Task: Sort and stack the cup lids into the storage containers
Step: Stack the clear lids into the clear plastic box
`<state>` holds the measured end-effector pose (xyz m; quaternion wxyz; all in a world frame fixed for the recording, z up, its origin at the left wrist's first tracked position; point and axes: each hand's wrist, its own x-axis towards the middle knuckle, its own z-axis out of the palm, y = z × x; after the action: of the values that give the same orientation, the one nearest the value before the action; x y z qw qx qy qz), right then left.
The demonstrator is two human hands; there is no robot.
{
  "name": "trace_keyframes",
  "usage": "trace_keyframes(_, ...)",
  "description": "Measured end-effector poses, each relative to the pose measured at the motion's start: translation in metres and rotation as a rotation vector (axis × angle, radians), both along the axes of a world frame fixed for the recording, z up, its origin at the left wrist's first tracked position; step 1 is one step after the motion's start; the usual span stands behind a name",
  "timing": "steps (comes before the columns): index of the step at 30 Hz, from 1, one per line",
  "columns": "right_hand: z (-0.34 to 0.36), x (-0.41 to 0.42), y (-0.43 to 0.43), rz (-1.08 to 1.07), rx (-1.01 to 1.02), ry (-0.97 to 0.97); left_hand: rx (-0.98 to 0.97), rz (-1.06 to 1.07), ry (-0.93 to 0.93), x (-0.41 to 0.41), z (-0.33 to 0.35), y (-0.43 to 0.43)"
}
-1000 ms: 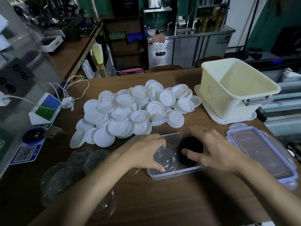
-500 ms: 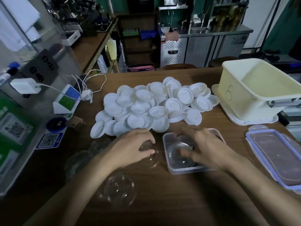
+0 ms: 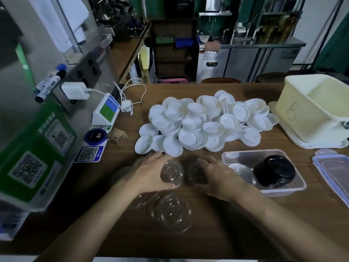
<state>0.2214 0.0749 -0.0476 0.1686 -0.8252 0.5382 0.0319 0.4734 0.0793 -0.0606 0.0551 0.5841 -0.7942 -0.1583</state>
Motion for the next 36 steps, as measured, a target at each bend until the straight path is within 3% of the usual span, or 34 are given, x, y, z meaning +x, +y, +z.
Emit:
trace_keyframes(9,-0.012,0.019,-0.004,-0.146,0.036,0.101,-0.060,-0.052,-0.061,-0.004,-0.005,-0.002)
trace_keyframes(21,0.012,0.012,-0.002,-0.118,-0.105,-0.034,-0.126,-0.040,-0.017,0.005,0.024,-0.003)
trace_keyframes(36,0.052,-0.100,0.004,-0.182,-0.137,-0.181,-0.108,-0.138,0.194,-0.073,0.062,-0.018)
